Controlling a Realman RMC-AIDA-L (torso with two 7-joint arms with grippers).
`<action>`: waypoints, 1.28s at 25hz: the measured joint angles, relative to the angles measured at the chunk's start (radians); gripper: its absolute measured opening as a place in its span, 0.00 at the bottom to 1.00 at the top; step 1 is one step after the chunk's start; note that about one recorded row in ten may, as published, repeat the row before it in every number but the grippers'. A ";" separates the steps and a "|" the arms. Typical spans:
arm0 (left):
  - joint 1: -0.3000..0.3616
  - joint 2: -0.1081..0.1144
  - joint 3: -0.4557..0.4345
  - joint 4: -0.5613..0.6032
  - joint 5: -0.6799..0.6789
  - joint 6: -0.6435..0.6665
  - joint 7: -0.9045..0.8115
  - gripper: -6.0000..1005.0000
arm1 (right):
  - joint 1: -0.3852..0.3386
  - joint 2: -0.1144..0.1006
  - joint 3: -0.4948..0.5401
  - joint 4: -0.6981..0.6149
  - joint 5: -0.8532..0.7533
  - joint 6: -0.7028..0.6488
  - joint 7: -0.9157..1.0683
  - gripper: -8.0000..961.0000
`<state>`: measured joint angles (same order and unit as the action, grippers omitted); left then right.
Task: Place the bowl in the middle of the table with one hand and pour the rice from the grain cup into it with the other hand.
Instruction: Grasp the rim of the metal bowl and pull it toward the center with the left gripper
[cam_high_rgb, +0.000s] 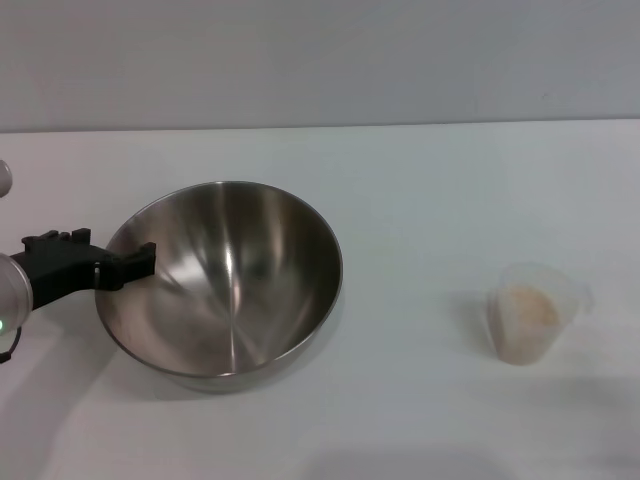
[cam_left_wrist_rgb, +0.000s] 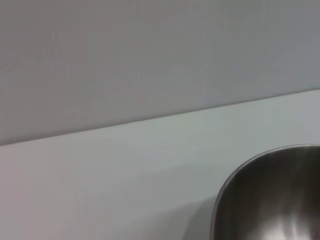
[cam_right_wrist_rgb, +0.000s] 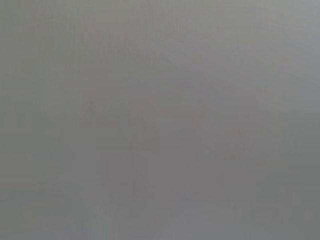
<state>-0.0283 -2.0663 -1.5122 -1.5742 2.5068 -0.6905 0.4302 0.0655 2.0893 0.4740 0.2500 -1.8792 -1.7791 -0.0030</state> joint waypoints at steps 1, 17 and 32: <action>-0.002 0.000 0.000 0.004 0.000 0.000 0.000 0.85 | 0.000 0.000 0.000 0.000 0.000 0.000 0.000 0.86; -0.035 0.000 0.001 0.061 0.012 0.003 0.000 0.85 | 0.001 0.000 0.000 0.000 0.000 0.002 0.000 0.86; -0.045 0.000 0.005 0.065 0.012 -0.005 0.000 0.78 | 0.000 0.000 0.000 0.000 0.001 0.001 0.000 0.86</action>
<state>-0.0736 -2.0663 -1.5067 -1.5094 2.5188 -0.6956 0.4297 0.0658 2.0893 0.4740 0.2500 -1.8786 -1.7778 -0.0030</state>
